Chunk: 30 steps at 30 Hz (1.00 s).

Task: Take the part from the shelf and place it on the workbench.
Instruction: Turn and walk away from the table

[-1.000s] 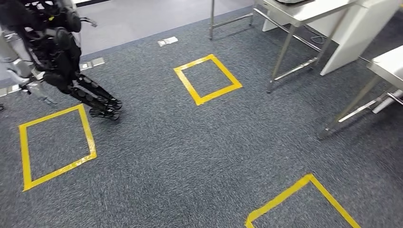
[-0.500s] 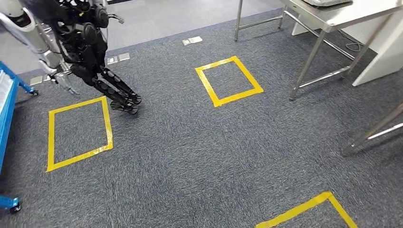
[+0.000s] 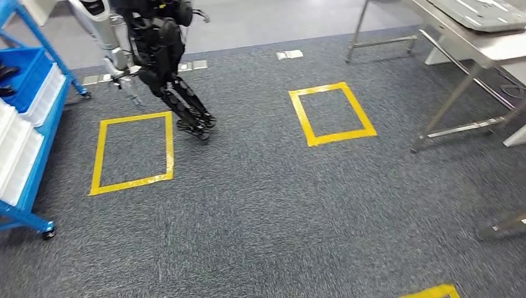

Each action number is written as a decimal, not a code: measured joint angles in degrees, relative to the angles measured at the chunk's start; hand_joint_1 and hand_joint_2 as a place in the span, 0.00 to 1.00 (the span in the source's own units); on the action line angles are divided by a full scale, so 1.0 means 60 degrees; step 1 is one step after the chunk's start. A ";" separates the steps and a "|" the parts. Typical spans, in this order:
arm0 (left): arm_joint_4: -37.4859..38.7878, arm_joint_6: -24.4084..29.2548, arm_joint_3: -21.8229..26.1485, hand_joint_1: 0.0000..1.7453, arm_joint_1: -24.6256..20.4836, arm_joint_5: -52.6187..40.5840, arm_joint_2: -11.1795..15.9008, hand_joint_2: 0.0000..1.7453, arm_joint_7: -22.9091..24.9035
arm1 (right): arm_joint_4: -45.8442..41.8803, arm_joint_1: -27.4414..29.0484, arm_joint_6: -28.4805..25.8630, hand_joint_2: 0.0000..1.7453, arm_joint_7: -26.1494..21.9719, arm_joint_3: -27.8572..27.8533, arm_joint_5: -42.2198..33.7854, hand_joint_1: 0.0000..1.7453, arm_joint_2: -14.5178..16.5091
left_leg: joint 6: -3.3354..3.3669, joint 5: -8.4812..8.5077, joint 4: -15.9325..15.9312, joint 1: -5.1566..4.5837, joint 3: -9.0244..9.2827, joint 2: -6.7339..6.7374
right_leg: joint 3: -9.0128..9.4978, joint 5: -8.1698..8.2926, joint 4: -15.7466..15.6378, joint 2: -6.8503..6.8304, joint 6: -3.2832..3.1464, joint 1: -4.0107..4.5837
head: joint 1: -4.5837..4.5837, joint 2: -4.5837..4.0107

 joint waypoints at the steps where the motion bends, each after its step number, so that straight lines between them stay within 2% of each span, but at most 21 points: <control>1: 0.0000 -0.0042 0.0002 0.00 -0.0008 0.0006 -0.0012 0.00 0.0005 | 0.0002 0.0009 0.0013 0.00 0.0003 0.0000 0.0034 0.00 -0.0011 | -0.0001 0.0000 0.0005 0.0000 -0.0009 -0.0131 | -0.0290 -0.0174 0.0533 0.0055 0.0012 -0.0023 | 0.0006 0.0000; 2: 0.0000 -0.0064 0.0006 0.00 -0.0008 0.0017 -0.0034 0.00 -0.0009 | 0.0002 0.0013 0.0033 0.00 0.0005 0.0001 0.0066 0.00 -0.0031 | -0.0008 -0.0003 0.0012 0.0003 -0.0007 -0.0266 | -0.0455 -0.0205 0.0799 0.0071 0.0073 -0.0047 | 0.0008 0.0000; 3: 0.0001 -0.0072 0.0014 0.00 -0.0006 0.0025 -0.0062 0.25 -0.0037 | 0.0002 0.0010 0.0056 0.00 0.0007 0.0002 0.0087 0.00 -0.0055 | -0.0023 -0.0012 0.0027 0.0013 0.0001 -0.0397 | -0.0460 -0.0080 0.0724 0.0082 0.0173 -0.0075 | 0.0008 0.0000; 5: 0.0003 -0.0100 0.0026 0.00 -0.0004 0.0036 -0.0119 0.75 -0.0091 | 0.0003 -0.0002 0.0098 0.00 0.0009 0.0004 0.0100 0.00 -0.0101 | -0.0114 -0.0069 0.0127 0.0053 -0.0001 -0.0653 | -0.0002 0.0505 -0.0400 0.0241 0.0430 -0.0175 | 0.0016 0.0000; 6: 0.0004 -0.0115 0.0030 0.00 -0.0007 0.0036 -0.0138 1.00 -0.0102 | 0.0008 -0.0008 0.0111 0.00 0.0009 0.0004 0.0099 0.00 -0.0111 | -0.0194 -0.0125 0.0226 0.0051 -0.0032 -0.0765 | 0.0237 0.0749 -0.0983 0.0390 0.0491 -0.0203 | 0.0037 0.0000; 7: 0.0004 -0.0127 0.0030 0.00 -0.0010 0.0031 -0.0149 1.00 -0.0107 | 0.0014 -0.0015 0.0122 0.00 0.0008 0.0005 0.0096 0.00 -0.0114 | -0.0271 -0.0179 0.0317 0.0045 -0.0075 -0.0858 | 0.0403 0.0905 -0.1390 0.0501 0.0482 -0.0219 | 0.0051 0.0000; 8: 0.0005 -0.0134 0.0030 0.00 -0.0009 0.0025 -0.0157 1.00 -0.0101 | 0.0019 -0.0029 0.0127 0.00 0.0006 0.0005 0.0086 0.00 -0.0113 | -0.0335 -0.0219 0.0383 0.0035 -0.0124 -0.0929 | 0.0479 0.0955 -0.1565 0.0578 0.0422 -0.0212 | 0.0058 0.0000; 10: 0.0011 -0.0140 0.0029 0.00 0.0004 -0.0014 -0.0165 1.00 -0.0069 | 0.0023 -0.0057 0.0132 0.00 -0.0003 0.0005 0.0057 0.00 -0.0113 | -0.0403 -0.0234 0.0421 0.0054 -0.0181 -0.1015 | 0.0496 0.0964 -0.1543 0.0464 0.0241 -0.0177 | 0.0042 0.0000; 12: 0.0017 -0.0137 0.0028 0.00 0.0012 -0.0087 -0.0168 1.00 -0.0032 | 0.0023 -0.0064 0.0129 0.00 -0.0014 0.0004 0.0039 0.00 -0.0112 | -0.0467 -0.0371 0.0647 0.0081 -0.0287 -0.0727 | 0.0530 0.0991 -0.1563 0.0318 0.0124 -0.0176 | 0.0016 0.0000; 14: 0.0018 -0.0135 0.0026 0.00 -0.0014 -0.0143 -0.0170 1.00 -0.0016 | 0.0023 -0.0048 0.0119 0.00 -0.0021 0.0004 0.0038 0.00 -0.0116 | -0.0541 -0.0874 0.1546 0.0096 -0.0725 -0.0259 | 0.0543 0.0978 -0.1577 0.0126 0.0022 -0.0143 | -0.0017 0.0000; 15: 0.0019 -0.0136 0.0026 0.00 -0.0029 -0.0154 -0.0172 1.00 -0.0015 | 0.0023 -0.0038 0.0113 0.00 -0.0022 0.0004 0.0038 0.00 -0.0119 | -0.0568 -0.1181 0.2198 0.0107 -0.1066 -0.0136 | 0.0543 0.0959 -0.1576 0.0017 -0.0021 -0.0110 | -0.0034 0.0000; 16: 0.0020 -0.0139 0.0025 0.00 -0.0035 -0.0157 -0.0174 1.00 -0.0015 | 0.0023 -0.0032 0.0108 0.00 -0.0017 0.0004 0.0038 0.00 -0.0123 | -0.0582 -0.1409 0.2802 0.0117 -0.1394 -0.0088 | 0.0544 0.0942 -0.1576 -0.0096 -0.0047 -0.0080 | -0.0033 0.0000; 17: 0.0021 -0.0142 0.0025 0.00 -0.0032 -0.0158 -0.0176 1.00 -0.0016 | 0.0023 -0.0034 0.0106 0.00 -0.0013 0.0004 0.0038 0.00 -0.0125 | -0.0576 -0.1481 0.3175 0.0120 -0.1614 -0.0070 | 0.0545 0.0924 -0.1576 -0.0207 -0.0071 -0.0052 | -0.0033 0.0000; 18: 0.0022 -0.0145 0.0025 0.00 -0.0024 -0.0160 -0.0178 1.00 -0.0016 | 0.0023 -0.0041 0.0104 0.00 -0.0007 0.0004 0.0039 0.00 -0.0126 | -0.0548 -0.1365 0.3194 0.0115 -0.1651 -0.0055 | 0.0543 0.0904 -0.1576 -0.0312 -0.0095 -0.0026 | -0.0033 0.0000; 19: 0.0022 -0.0146 0.0025 0.00 -0.0016 -0.0162 -0.0178 1.00 -0.0016 | 0.0023 -0.0051 0.0102 0.00 -0.0004 0.0004 0.0040 0.00 -0.0123 | -0.0496 -0.1100 0.2845 0.0103 -0.1491 -0.0025 | 0.0550 0.0879 -0.1578 -0.0414 -0.0115 -0.0006 | -0.0033 0.0000; 20: 0.0022 -0.0146 0.0025 0.00 -0.0012 -0.0162 -0.0177 1.00 -0.0016 | 0.0023 -0.0063 0.0101 0.00 -0.0003 0.0004 0.0041 0.00 -0.0117 | -0.0414 -0.0771 0.2209 0.0070 -0.1162 0.0072 | 0.0566 0.0854 -0.1581 -0.0510 -0.0132 0.0012 | -0.0033 0.0000; 22: 0.0022 -0.0154 0.0024 0.00 -0.0039 -0.0164 -0.0171 1.00 -0.0016 | 0.0023 -0.0079 0.0099 0.00 0.0000 0.0004 0.0042 0.00 -0.0095 | -0.0257 -0.0359 0.1007 -0.0037 -0.0527 0.0416 | 0.0650 0.0790 -0.1586 -0.0670 -0.0113 0.0050 | -0.0027 0.0000; 24: 0.0022 -0.0178 0.0023 0.00 -0.0068 -0.0170 -0.0168 1.00 -0.0016 | 0.0025 -0.0101 0.0100 0.00 0.0014 0.0004 0.0042 0.00 -0.0076 | -0.0170 -0.0312 0.0595 -0.0132 -0.0329 0.0561 | 0.0729 0.0746 -0.1604 -0.0819 -0.0044 0.0058 | -0.0023 0.0000; 26: 0.0023 -0.0196 0.0022 0.00 -0.0056 -0.0186 -0.0175 1.00 0.0061 | 0.0026 -0.0146 0.0100 0.00 0.0027 0.0007 0.0042 0.00 -0.0054 | -0.0101 -0.0222 0.0442 -0.0128 -0.0269 0.0366 | 0.0802 0.0728 -0.1646 -0.0924 0.0029 0.0058 | -0.0025 0.0000; 28: 0.0026 -0.0182 0.0022 0.00 -0.0047 -0.0281 -0.0188 1.00 0.0282 | 0.0027 -0.0158 0.0099 0.00 0.0020 0.0013 0.0040 0.00 -0.0038 | -0.0015 -0.0056 0.0153 -0.0059 -0.0101 0.0181 | 0.0710 0.0558 -0.1341 -0.0584 0.0052 0.0068 | -0.0015 0.0000; 30: 0.0029 -0.0166 0.0017 0.00 -0.0057 -0.0428 -0.0208 1.00 0.0498 | 0.0029 -0.0125 0.0099 0.00 0.0013 0.0014 0.0036 0.00 -0.0041 | 0.0025 0.0027 0.0010 -0.0018 -0.0016 -0.0013 | 0.0179 0.0112 -0.0281 -0.0091 0.0015 0.0036 | 0.0008 0.0000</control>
